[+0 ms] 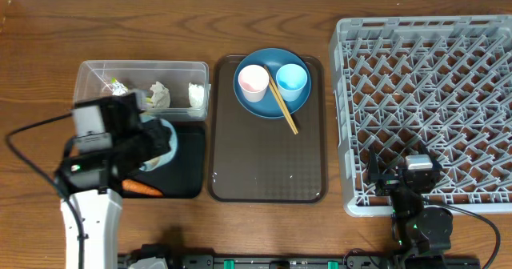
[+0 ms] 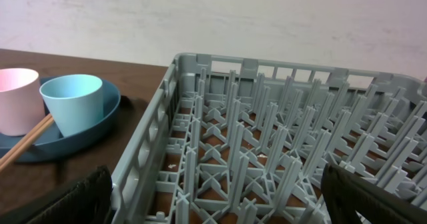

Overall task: Sort waste into correct bins and load items into the dishwasher rack
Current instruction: 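Carry the rice bowl left over the black tray, then tilt the bowl with the left gripper to pour rice onto the black tray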

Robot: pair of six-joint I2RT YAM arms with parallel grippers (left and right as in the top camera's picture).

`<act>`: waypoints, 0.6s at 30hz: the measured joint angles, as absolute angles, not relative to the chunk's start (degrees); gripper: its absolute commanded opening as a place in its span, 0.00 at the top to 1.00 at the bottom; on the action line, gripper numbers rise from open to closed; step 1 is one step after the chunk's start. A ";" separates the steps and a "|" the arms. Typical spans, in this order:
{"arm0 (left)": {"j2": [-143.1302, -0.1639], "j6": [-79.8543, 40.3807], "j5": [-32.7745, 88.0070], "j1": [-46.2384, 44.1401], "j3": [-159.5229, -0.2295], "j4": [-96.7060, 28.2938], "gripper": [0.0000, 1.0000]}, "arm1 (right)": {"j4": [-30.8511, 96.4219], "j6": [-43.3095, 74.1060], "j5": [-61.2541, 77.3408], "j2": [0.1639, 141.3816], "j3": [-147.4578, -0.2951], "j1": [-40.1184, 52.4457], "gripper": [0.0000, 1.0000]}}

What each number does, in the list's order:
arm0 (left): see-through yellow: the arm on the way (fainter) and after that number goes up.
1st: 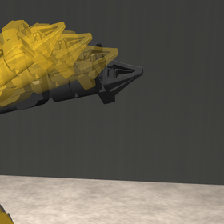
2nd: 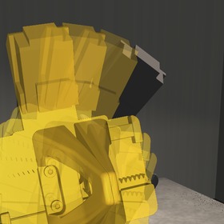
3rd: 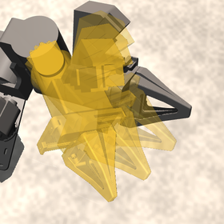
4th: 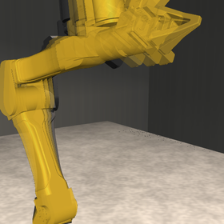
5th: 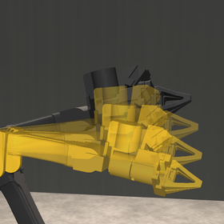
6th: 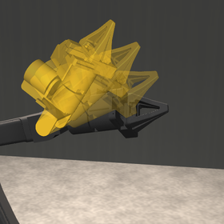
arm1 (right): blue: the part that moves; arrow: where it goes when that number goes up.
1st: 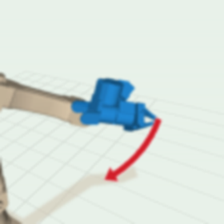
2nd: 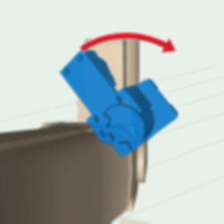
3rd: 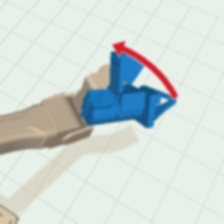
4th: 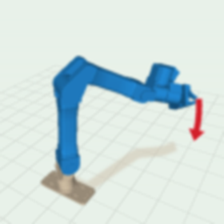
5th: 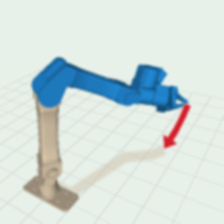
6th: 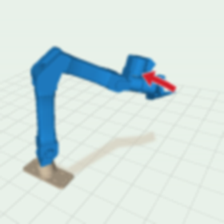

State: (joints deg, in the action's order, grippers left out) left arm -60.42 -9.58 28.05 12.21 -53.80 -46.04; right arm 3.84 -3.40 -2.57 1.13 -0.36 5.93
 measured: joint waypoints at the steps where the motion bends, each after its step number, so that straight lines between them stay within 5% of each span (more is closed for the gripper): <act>1: -60.42 -8.62 29.87 14.09 -53.80 -45.98 0.94 | 3.84 -3.40 -2.57 1.13 -0.36 5.93 0.01; 18: -61.56 -1.23 64.71 42.11 -38.33 -29.85 0.94 | 3.84 -3.40 -2.57 1.13 -0.36 5.93 0.01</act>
State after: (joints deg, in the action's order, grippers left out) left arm -61.56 -1.23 64.71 42.11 -38.33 -29.85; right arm 3.84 -3.40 -2.57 1.13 -0.36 5.93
